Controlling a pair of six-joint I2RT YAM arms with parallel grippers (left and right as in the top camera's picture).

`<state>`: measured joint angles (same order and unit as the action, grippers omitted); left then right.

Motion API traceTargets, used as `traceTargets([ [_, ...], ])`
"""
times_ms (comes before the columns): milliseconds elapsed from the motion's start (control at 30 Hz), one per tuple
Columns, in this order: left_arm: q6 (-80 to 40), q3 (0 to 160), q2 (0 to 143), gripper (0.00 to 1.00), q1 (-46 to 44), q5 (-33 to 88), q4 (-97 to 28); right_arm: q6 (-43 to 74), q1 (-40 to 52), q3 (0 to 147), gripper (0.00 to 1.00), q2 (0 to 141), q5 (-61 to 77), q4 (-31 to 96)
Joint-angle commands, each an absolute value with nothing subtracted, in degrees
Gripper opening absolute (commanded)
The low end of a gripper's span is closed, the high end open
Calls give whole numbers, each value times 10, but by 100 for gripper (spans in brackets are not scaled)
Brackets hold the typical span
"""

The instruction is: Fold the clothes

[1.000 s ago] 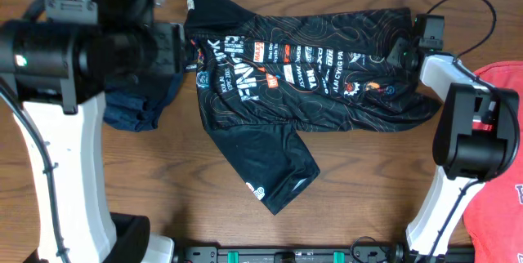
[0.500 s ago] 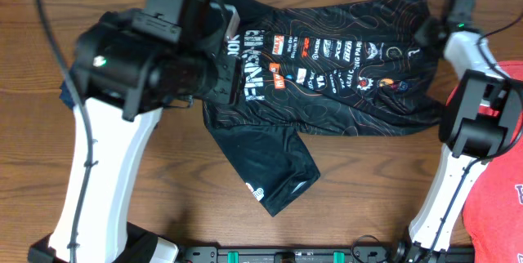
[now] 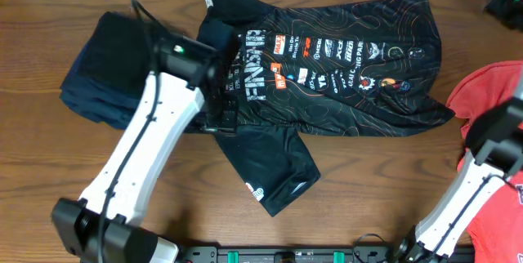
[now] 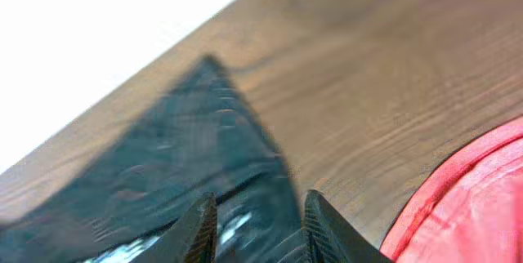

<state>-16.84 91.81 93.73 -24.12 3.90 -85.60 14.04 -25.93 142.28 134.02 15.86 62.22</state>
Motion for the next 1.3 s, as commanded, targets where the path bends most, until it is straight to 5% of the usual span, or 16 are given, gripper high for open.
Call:
traceTargets([
  [0,-205,824,934,61,-241,42,-803,117,-265,1449,35,1235,234,651],
  [300,-205,598,944,65,-242,189,-574,115,-243,1449,37,1067,234,814],
  [667,-230,466,953,64,-242,185,-393,90,-157,1449,38,1014,234,917],
  [967,-274,465,989,6,-217,184,-364,81,-114,1431,39,1016,133,973],
  [1267,-239,467,973,6,-114,148,-519,82,-116,1264,40,1019,90,930],
])
